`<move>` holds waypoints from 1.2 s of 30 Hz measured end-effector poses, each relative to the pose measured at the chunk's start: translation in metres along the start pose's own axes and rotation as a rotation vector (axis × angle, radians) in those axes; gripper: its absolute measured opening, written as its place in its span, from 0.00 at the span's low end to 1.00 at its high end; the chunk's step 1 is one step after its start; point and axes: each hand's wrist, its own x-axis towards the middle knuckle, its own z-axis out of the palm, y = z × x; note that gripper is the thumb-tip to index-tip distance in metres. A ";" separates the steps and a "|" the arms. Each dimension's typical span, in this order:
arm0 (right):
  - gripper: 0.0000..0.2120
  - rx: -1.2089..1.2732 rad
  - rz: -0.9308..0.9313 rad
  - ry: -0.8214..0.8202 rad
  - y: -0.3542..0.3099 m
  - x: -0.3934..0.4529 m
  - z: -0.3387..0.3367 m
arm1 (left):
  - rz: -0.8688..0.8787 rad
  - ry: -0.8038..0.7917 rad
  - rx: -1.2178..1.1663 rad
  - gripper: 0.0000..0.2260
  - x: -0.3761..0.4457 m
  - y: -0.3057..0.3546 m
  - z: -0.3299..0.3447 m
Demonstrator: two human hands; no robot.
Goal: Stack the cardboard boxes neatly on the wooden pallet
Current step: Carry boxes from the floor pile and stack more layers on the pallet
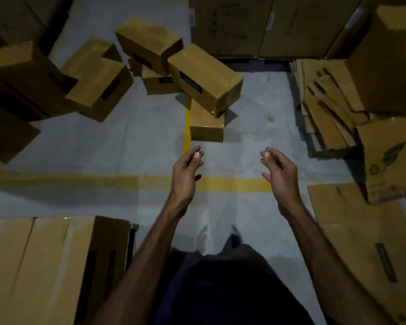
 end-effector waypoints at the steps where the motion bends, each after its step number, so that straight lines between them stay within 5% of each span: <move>1: 0.19 -0.025 -0.002 -0.021 -0.008 0.029 -0.001 | -0.004 0.017 -0.010 0.18 0.018 0.007 0.009; 22: 0.18 -0.326 0.131 -0.114 -0.093 0.517 0.132 | -0.108 0.051 0.094 0.17 0.536 0.086 0.081; 31: 0.08 -0.542 0.228 -0.435 -0.043 0.775 0.170 | -0.330 0.370 -0.044 0.27 0.682 0.017 0.137; 36: 0.05 -0.781 0.265 -0.615 0.045 0.923 0.189 | -0.481 0.590 -0.185 0.20 0.759 -0.068 0.183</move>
